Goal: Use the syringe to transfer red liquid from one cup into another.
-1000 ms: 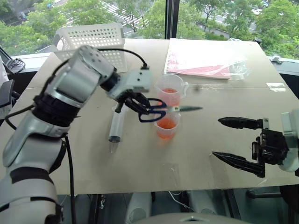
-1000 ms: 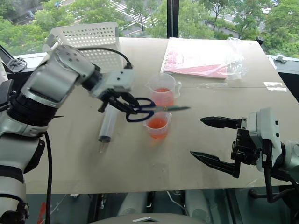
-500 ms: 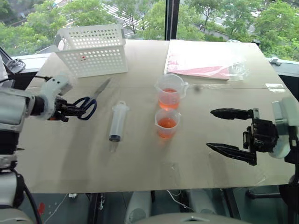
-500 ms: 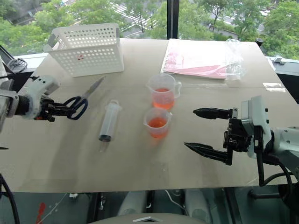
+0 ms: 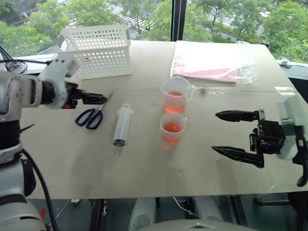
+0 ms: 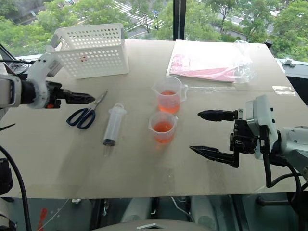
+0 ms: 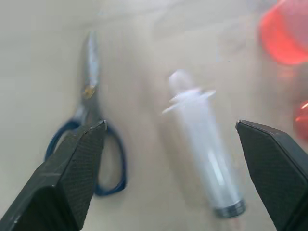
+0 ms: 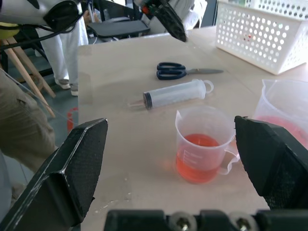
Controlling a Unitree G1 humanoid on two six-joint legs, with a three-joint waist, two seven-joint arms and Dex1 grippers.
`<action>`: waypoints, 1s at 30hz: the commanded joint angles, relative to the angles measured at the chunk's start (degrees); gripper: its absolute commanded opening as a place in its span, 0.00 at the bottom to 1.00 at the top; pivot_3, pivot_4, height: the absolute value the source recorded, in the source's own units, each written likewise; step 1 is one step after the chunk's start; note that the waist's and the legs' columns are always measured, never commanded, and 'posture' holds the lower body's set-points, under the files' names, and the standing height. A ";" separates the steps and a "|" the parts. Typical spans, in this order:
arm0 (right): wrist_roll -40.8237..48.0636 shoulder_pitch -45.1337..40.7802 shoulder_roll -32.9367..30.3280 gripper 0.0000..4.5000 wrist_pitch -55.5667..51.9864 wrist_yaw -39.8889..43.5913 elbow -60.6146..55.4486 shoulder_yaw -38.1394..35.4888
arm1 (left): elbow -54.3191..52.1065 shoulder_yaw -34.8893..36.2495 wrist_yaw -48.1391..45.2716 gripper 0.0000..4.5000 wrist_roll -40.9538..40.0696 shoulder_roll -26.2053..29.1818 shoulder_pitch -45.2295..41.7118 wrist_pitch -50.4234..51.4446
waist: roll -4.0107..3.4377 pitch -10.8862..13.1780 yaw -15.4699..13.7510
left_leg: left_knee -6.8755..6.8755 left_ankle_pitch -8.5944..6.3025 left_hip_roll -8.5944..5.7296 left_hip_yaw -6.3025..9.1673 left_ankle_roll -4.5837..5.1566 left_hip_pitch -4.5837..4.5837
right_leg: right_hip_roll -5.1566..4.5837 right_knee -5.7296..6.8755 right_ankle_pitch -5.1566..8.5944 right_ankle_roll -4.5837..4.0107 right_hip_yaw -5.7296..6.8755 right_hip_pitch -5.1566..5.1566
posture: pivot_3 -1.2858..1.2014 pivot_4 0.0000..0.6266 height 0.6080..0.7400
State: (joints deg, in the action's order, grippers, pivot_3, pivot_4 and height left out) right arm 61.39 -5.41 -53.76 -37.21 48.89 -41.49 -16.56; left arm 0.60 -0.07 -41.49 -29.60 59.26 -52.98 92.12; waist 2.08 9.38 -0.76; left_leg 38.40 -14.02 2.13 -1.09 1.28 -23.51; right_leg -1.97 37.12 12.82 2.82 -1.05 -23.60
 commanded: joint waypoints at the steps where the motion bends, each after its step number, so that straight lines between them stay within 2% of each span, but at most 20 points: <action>1: 0.75 -1.12 0.04 1.00 0.12 -0.39 -0.76 -0.41 | 11.32 -3.29 18.99 0.99 -11.37 -5.10 -4.99 0.38 | 0.02 0.00 -0.04 | 0.05 0.00 -0.01 0.01 0.00 0.06 | 0.00 0.11 0.01 0.00 0.03 0.04 | 0.52 0.24 1.00; 8: 1.47 3.00 -1.66 1.00 -0.12 0.20 -2.53 -4.87 | 20.23 -5.02 50.82 0.99 -36.47 -9.57 -4.76 0.38 | 0.09 0.04 0.70 | 0.04 0.00 0.02 0.13 0.00 -0.20 | -0.09 0.29 -0.14 -0.21 -0.14 -0.30 | 0.52 0.24 1.00; 10: 1.81 3.97 -1.60 1.00 -0.14 -0.55 -3.50 -5.56 | 21.30 -4.66 58.45 0.99 -40.43 -11.34 -3.17 0.38 | 0.10 0.04 0.59 | 0.01 0.00 0.00 0.12 -0.01 -0.21 | -0.15 0.27 -0.14 -0.21 -0.13 -0.31 | 0.52 0.24 1.00; 13: 2.48 5.08 -1.49 1.00 -0.21 -1.63 -4.61 -6.60 | 21.85 -3.33 66.81 0.99 -42.05 -14.33 -0.85 0.38 | 0.11 0.04 0.49 | 0.01 0.00 -0.03 0.09 -0.02 -0.19 | -0.21 0.29 -0.14 -0.20 -0.13 -0.30 | 0.52 0.24 1.00; 14: 2.65 5.46 -1.51 1.00 -0.24 -1.86 -4.84 -7.01 | 21.60 -2.99 68.43 0.88 -42.19 -15.23 0.04 0.38 | 0.12 0.03 0.43 | 0.03 0.00 -0.04 0.09 -0.02 -0.17 | -0.21 0.32 -0.14 -0.20 -0.14 -0.30 | 0.52 0.24 1.00; 15: 2.75 5.75 -1.55 1.00 -0.24 -1.95 -4.96 -7.31 | 21.36 -2.81 69.41 0.85 -42.70 -15.81 0.69 0.38 | 0.09 0.00 0.31 | 0.03 0.00 -0.04 0.09 -0.02 -0.16 | -0.21 0.32 -0.14 -0.20 -0.13 -0.28 | 0.52 0.24 1.00; 17: 2.72 6.43 -1.69 1.00 -0.11 -1.96 -5.16 -7.78 | 20.47 -1.52 72.21 0.63 -43.02 -16.82 1.97 0.38 | 0.07 -0.01 0.24 | 0.02 0.00 -0.07 0.02 -0.02 0.02 | -0.20 0.31 -0.13 -0.21 -0.17 -0.13 | 0.52 0.24 1.00; 18: 2.79 6.77 -1.70 1.00 -0.06 -1.95 -5.27 -8.04 | 20.25 0.70 72.76 0.61 -42.97 -17.32 1.83 0.38 | 0.06 -0.01 0.17 | 0.02 0.01 -0.07 0.02 -0.02 0.04 | -0.19 0.31 -0.13 -0.21 -0.17 -0.11 | 0.52 0.24 1.00; 19: 2.83 7.15 -1.70 1.00 -0.03 -1.92 -5.38 -8.35 | 19.85 1.88 72.56 0.49 -44.30 -16.72 1.50 0.38 | 0.06 -0.02 0.10 | 0.02 0.00 -0.10 -0.05 -0.02 0.20 | -0.18 0.32 -0.13 -0.21 -0.23 0.01 | 0.52 0.24 1.00; 22: 2.54 7.63 -1.66 1.00 0.23 -1.47 -5.00 -8.62 | 17.10 4.54 67.92 0.32 -50.75 -13.40 -1.03 0.38 | 0.12 0.02 0.11 | 0.01 0.01 -0.10 -0.08 -0.03 0.24 | -0.17 0.34 -0.13 -0.21 -0.26 0.03 | 0.52 0.24 1.00; 26: 1.30 6.23 -1.26 1.00 1.01 -0.50 -3.40 -6.75 | 15.13 11.25 58.30 0.32 -54.27 -12.66 -11.31 -0.32 | 0.23 0.08 -0.16 | 0.06 0.03 -0.12 -0.07 -0.07 -0.05 | -0.12 0.28 -0.13 -0.22 -0.05 -0.11 | 0.52 0.24 1.00; 30: -1.01 1.63 -0.34 1.00 2.32 0.56 -0.61 -3.29 | 12.32 11.04 44.79 0.32 -46.44 -16.85 -20.35 -11.74 | 0.19 0.06 -0.20 | 0.05 0.05 -0.39 -0.03 -0.10 -0.15 | -0.23 0.09 -0.13 -0.22 0.09 -0.06 | 0.52 0.24 1.00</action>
State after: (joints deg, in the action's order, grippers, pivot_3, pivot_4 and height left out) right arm 60.95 -2.53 -54.31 -36.49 48.86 -42.33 -20.03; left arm 14.51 10.91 8.34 -77.81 43.23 -71.79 83.92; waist 2.27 9.44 -0.96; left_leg 38.44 -13.97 1.69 -1.11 1.18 -23.68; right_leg -2.21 37.11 12.68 2.60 -0.95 -23.66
